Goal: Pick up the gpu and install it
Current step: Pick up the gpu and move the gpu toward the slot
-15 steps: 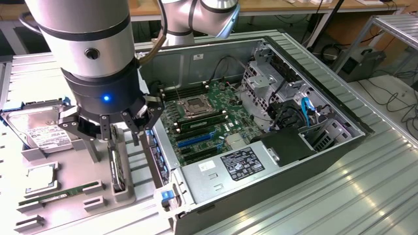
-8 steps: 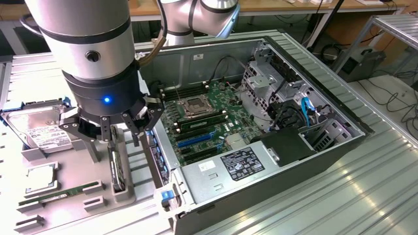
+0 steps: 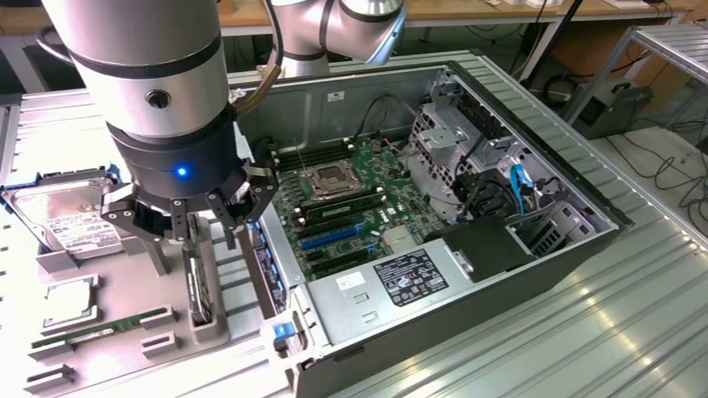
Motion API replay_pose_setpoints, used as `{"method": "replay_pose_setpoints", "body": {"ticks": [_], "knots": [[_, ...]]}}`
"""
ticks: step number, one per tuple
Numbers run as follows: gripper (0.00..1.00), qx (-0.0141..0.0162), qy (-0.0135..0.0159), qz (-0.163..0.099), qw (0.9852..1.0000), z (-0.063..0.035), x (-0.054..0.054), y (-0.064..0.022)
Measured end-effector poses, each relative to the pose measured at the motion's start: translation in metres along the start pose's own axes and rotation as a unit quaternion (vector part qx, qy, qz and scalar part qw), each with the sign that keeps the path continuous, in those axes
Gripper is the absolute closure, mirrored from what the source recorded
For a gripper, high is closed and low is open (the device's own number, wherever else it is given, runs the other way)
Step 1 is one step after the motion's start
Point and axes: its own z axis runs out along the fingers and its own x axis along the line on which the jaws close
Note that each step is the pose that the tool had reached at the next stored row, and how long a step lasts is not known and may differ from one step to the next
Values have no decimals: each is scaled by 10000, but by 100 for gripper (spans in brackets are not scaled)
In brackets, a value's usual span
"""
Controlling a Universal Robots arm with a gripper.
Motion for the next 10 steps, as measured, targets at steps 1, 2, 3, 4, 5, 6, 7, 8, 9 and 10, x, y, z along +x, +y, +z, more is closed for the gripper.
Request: {"method": "replay_pose_setpoints", "body": {"ticks": [1, 2, 3, 4, 5, 6, 7, 8, 9, 10], "knots": [[58, 0, 0, 0, 10000, 3, 0, 0], [58, 0, 0, 0, 10000, 5, 0, 0], [58, 0, 0, 0, 10000, 8, 0, 0], [58, 0, 0, 0, 10000, 11, 0, 0], [58, 0, 0, 0, 10000, 15, 0, -1], [58, 0, 0, 0, 10000, 25, 1, -1], [58, 0, 0, 0, 10000, 60, 2, -3], [58, 0, 0, 0, 10000, 94, 3, -4], [58, 1, 1, 0, 10000, 129, 4, -6], [58, 1, 0, 0, 10000, 160, 4, -7]]}}
